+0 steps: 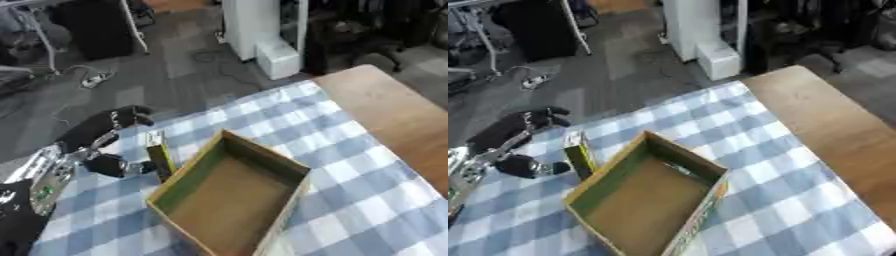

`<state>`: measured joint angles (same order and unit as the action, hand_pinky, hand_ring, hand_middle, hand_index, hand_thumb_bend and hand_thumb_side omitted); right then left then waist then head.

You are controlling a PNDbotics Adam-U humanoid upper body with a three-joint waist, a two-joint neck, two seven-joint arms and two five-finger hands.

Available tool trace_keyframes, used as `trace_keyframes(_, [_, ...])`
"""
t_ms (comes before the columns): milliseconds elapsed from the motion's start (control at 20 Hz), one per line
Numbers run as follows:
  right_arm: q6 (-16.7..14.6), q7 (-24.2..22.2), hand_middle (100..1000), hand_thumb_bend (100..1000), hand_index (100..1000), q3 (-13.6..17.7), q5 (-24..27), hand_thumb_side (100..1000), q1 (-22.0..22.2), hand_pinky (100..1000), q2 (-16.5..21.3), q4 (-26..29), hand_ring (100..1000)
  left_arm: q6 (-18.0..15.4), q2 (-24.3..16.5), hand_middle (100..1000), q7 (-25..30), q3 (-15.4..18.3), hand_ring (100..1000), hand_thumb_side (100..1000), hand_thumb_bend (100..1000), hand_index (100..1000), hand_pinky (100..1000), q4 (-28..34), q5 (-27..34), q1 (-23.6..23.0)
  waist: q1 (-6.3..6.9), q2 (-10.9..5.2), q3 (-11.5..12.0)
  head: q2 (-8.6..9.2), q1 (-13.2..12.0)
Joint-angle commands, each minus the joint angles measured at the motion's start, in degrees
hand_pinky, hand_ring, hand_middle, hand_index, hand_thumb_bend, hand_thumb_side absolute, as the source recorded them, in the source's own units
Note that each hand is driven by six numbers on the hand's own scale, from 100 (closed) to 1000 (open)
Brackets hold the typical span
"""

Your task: Pick up objects on the table and place them in the box.

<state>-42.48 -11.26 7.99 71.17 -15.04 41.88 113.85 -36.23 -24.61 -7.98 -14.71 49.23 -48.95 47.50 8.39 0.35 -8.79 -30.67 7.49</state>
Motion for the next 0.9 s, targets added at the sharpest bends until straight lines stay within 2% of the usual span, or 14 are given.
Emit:
trace_keyframes(50, [0.3,0.2,432,100,620,0.7,0.4,1000,-1.1,445,1.6,0.7,409,-0.3,-0.8,852,0.1,0.8,746,860,603,816,790,0.1,-0.5,1.7,-0.29,-0.45,-0.1,0.09,-0.6])
trace_keyframes(400, [0.8,0.4,432,100,621,0.7,0.6,1000,-1.6,445,1.5,0.7,409,-0.3,-0.5,852,-0.1,1.0,745,862,603,817,789,-0.7,-1.0,2.0,-0.23,-0.24,-0.3,0.57,0.9])
trace_keyframes(900, [1.2,0.7,432,100,622,0.7,0.9,1000,-2.2,445,1.4,0.7,409,0.2,0.6,855,-0.6,1.5,747,865,608,818,791,-1.9,-2.5,2.1,-0.16,-0.09,-0.7,0.85,1.1])
